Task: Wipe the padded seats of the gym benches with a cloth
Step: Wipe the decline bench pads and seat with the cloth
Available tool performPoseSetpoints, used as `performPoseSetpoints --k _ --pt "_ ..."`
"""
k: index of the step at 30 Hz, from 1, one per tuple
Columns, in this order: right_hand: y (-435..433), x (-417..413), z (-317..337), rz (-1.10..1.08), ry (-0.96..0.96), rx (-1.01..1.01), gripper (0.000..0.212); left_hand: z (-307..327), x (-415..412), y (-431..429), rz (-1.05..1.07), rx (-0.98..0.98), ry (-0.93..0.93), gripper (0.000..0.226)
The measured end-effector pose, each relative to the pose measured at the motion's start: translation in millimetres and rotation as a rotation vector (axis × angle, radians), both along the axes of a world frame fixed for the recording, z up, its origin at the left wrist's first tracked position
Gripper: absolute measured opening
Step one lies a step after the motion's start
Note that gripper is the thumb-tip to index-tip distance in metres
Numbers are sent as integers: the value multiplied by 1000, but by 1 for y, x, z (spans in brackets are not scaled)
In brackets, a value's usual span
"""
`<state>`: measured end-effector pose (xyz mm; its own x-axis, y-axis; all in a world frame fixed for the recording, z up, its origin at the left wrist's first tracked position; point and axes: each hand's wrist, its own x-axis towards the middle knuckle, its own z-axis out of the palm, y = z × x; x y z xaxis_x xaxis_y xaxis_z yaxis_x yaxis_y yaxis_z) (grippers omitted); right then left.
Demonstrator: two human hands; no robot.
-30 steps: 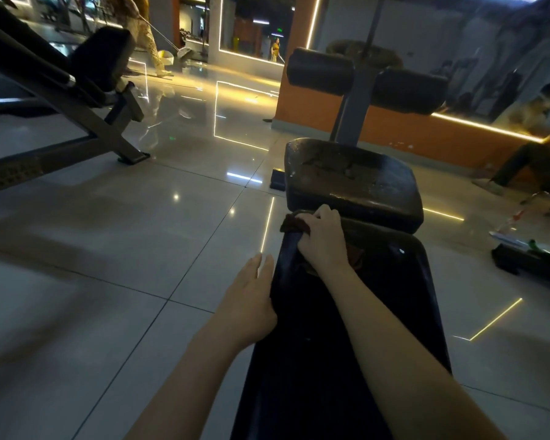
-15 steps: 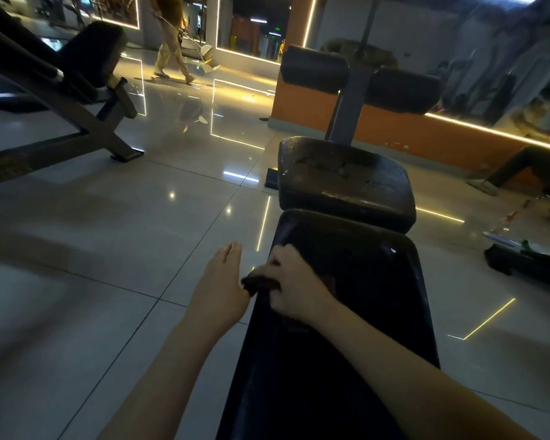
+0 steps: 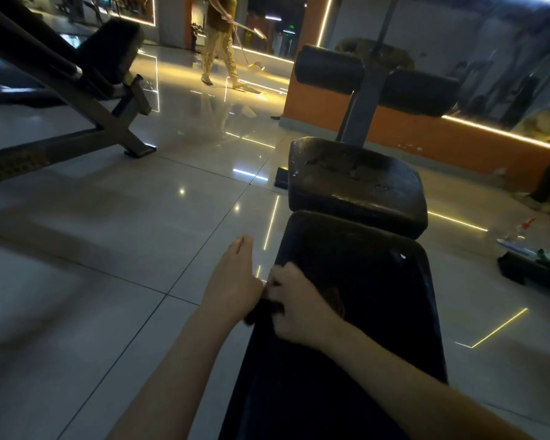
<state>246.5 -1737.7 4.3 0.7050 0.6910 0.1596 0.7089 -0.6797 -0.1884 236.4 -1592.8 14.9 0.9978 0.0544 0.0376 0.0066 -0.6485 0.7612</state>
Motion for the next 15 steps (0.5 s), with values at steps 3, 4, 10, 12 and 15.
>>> performPoseSetpoints --k 3,4,10,12,15 --pt "-6 -31 -23 66 13 111 47 -3 2 5 55 -111 -23 81" --pt "-7 -29 -26 47 0 132 49 -5 2 4 64 -130 -32 82" --pt "-2 65 -2 -355 -289 207 35 -11 1 -20 -8 -123 -135 46" --pt "1 99 10 -469 -345 163 32 -11 3 -27 -29 -80 -183 46" --pt "6 128 17 -632 -378 161 34 -15 9 -28 -37 -56 -167 47"
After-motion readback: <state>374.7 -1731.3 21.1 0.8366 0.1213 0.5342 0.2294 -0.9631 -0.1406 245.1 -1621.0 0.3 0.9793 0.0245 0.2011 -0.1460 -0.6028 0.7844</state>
